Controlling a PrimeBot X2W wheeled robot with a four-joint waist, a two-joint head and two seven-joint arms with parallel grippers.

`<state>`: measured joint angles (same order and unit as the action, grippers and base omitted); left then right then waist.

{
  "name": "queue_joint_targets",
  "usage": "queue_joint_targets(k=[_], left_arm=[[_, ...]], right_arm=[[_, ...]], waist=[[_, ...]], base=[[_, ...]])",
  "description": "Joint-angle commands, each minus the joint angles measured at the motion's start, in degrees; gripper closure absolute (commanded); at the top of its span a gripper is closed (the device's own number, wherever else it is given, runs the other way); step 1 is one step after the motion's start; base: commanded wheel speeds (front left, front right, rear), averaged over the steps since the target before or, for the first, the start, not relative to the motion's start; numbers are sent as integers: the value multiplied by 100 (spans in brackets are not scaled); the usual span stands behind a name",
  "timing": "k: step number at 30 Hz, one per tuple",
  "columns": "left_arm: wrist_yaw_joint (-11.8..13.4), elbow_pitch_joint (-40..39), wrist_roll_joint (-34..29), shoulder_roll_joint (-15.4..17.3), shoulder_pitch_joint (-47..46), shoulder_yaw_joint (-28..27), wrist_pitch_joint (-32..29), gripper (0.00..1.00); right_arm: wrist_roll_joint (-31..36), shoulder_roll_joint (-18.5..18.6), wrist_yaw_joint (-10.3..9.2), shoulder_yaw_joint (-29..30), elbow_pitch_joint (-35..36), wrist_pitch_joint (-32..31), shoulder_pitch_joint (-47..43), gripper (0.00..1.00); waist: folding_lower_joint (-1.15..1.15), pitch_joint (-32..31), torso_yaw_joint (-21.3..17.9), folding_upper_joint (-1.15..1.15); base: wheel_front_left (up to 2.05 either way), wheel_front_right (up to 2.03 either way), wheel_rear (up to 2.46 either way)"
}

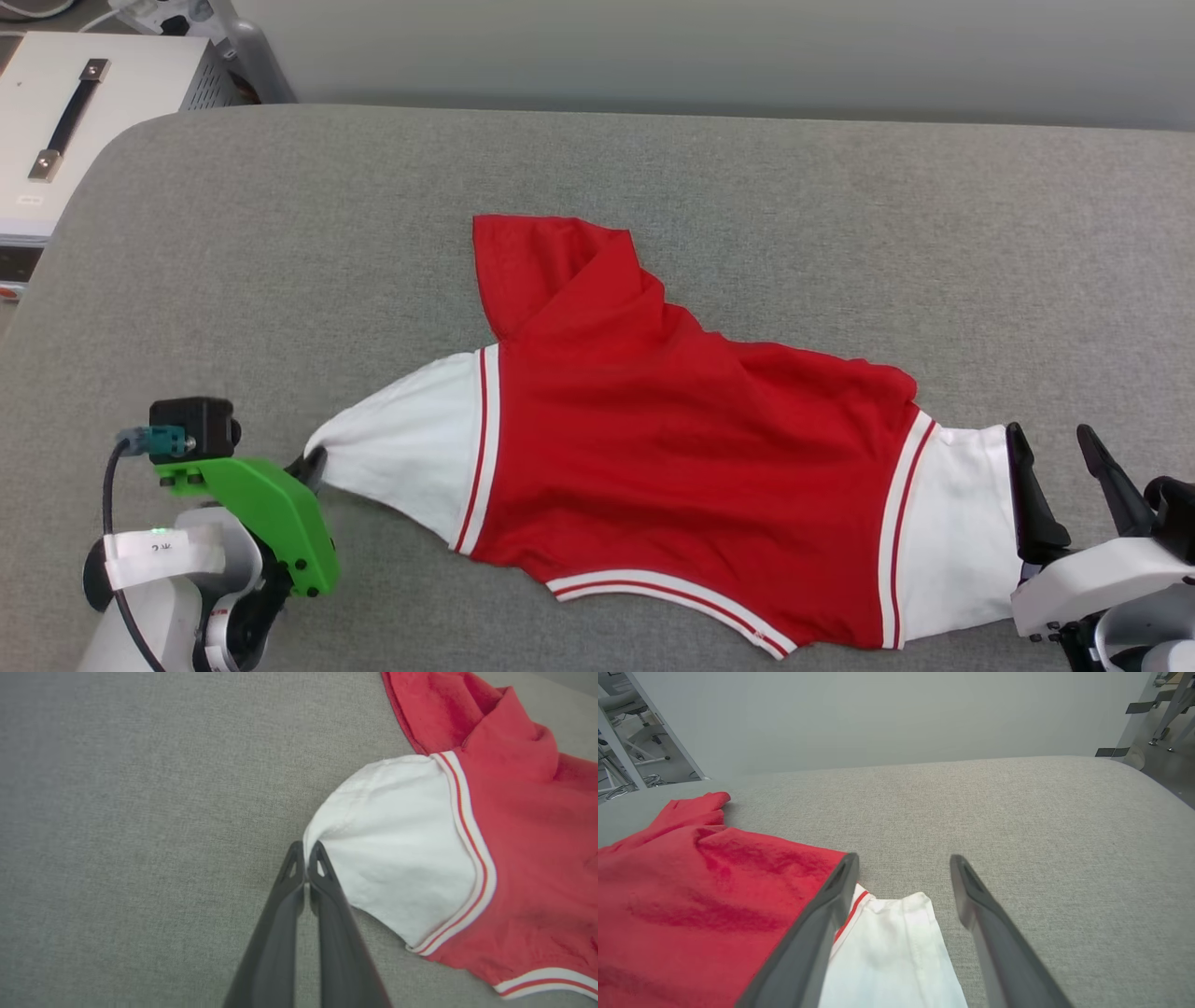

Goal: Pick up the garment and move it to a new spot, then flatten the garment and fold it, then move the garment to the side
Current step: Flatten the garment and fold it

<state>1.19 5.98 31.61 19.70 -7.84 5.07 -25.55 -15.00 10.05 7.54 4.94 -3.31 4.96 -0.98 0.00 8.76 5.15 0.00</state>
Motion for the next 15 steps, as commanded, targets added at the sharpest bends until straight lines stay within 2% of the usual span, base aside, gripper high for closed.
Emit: queue_joint_targets(k=[1,10,11,12,15], left_arm=[[-36,169,34,25,0,-11,7,100],[-290,1329,33,7,-259,111,302,100],[-292,1392,10,5,-289,120,359,54],[-278,1464,-51,14,-321,140,442,0],[-328,1535,-227,34,-418,216,810,0]], right_arm=[[55,50,-5,-15,-2,-22,14,0],[94,68,-5,-24,14,-106,40,0],[97,67,-5,-25,14,-112,35,0],[102,64,-5,-25,12,-118,31,0],[115,58,-5,-24,7,-126,33,0]], waist=[[0,48,-1,0],[0,112,-11,0],[0,100,-6,0],[0,83,1,0],[0,20,21,0]], base=[[0,0,0],[0,0,0],[0,0,0],[0,0,0],[0,0,0]])
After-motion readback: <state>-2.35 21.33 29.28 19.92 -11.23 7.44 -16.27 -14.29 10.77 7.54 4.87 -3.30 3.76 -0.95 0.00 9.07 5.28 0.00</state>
